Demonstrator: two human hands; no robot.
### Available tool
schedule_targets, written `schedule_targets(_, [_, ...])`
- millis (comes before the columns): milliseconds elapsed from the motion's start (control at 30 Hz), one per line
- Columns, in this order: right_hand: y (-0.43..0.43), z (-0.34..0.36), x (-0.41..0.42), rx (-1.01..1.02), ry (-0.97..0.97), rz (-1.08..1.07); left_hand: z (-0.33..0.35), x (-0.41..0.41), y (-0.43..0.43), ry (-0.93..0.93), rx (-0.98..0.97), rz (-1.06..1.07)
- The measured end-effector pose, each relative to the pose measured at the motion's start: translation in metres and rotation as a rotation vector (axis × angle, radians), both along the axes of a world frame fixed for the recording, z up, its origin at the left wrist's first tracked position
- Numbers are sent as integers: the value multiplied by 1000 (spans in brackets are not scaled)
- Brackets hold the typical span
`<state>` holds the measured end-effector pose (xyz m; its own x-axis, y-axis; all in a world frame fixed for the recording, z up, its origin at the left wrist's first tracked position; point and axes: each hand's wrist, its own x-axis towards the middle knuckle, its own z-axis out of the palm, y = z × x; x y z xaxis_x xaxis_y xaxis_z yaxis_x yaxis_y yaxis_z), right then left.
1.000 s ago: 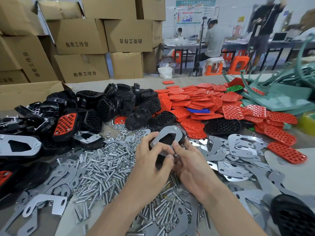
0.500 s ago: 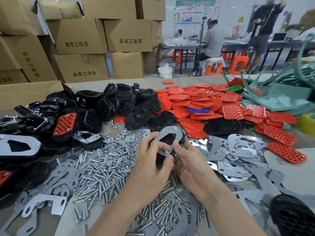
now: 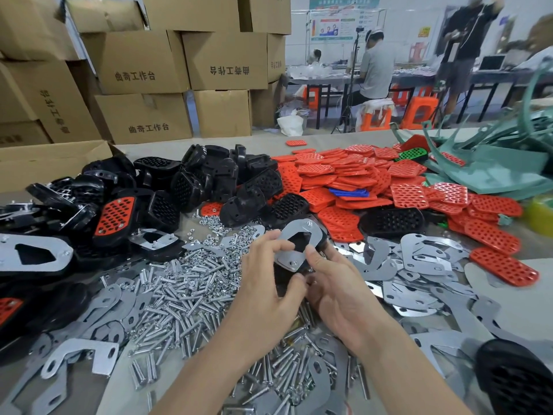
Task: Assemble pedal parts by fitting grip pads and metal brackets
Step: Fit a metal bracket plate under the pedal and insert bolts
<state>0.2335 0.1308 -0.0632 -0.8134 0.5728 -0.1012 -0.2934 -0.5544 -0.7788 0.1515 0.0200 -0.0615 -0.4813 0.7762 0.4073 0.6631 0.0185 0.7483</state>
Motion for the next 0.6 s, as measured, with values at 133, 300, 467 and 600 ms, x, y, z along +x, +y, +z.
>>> schedule_targets(133, [0, 1, 1, 18, 27, 26, 0, 0, 0, 8, -19, -2])
schedule_targets(300, [1, 0, 0, -10, 16, 15, 1, 0, 0, -15, 13, -12])
schedule_targets(467, [0, -1, 1, 29, 27, 30, 0, 0, 0, 0, 2, -20])
schedule_targets(600, [1, 0, 1, 5, 16, 10, 1, 1, -1, -11, 28, -28])
